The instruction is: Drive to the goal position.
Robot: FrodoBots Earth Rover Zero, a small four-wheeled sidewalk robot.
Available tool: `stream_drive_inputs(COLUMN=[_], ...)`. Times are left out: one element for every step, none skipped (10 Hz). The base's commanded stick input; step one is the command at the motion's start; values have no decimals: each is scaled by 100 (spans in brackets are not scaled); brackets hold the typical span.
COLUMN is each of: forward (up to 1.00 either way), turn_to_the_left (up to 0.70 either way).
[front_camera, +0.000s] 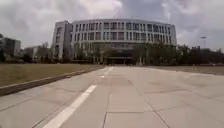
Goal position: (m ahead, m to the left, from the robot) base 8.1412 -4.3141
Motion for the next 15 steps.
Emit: stream_drive_inputs(forward=[50,50,50,50,50,50,50,50,50,50,50,50,50,50,50], turn_to_the_left=[-2,-18,-52,-52,-20,-2,-2,-2,-2,-2,-2,-2,-2,-2,-2])
